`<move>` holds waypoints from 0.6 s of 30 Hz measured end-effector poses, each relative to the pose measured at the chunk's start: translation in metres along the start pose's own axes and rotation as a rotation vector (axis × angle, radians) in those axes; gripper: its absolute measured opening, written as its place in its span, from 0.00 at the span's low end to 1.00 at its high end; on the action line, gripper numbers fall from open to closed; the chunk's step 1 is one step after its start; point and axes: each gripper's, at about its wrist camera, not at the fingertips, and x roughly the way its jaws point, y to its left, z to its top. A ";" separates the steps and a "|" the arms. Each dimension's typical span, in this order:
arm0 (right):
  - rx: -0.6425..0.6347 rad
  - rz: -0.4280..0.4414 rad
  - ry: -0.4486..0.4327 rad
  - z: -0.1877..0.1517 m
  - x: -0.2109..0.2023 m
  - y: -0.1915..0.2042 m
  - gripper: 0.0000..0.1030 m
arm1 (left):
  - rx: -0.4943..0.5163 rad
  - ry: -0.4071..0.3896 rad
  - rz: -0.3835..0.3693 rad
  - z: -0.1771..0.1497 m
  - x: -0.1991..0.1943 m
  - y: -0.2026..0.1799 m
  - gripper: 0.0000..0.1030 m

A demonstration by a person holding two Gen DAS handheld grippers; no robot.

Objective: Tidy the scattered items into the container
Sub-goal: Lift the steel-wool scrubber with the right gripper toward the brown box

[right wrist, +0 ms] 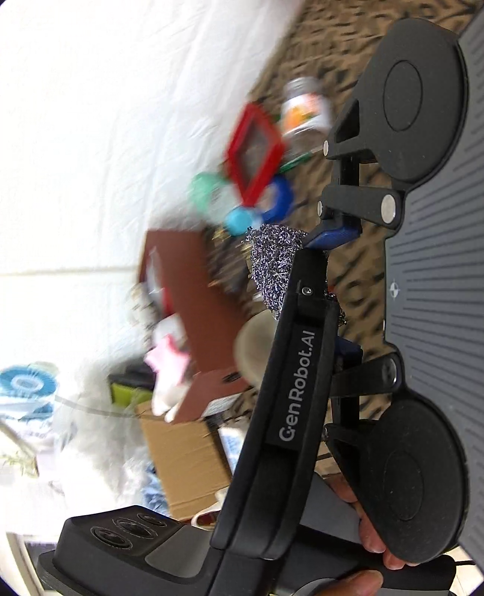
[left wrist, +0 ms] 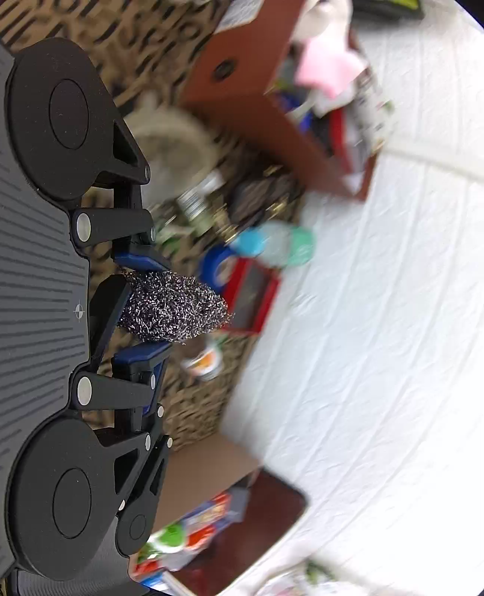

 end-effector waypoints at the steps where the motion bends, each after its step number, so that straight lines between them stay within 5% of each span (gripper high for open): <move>1: -0.010 0.008 -0.012 0.008 0.004 0.004 0.53 | -0.002 -0.017 0.007 0.008 -0.004 0.006 0.53; 8: -0.057 0.045 -0.076 0.066 0.041 0.019 0.53 | -0.021 -0.093 0.041 0.069 -0.008 0.049 0.54; 18: -0.055 0.025 -0.119 0.134 0.126 0.007 0.53 | -0.127 -0.088 -0.011 0.158 0.045 0.123 0.54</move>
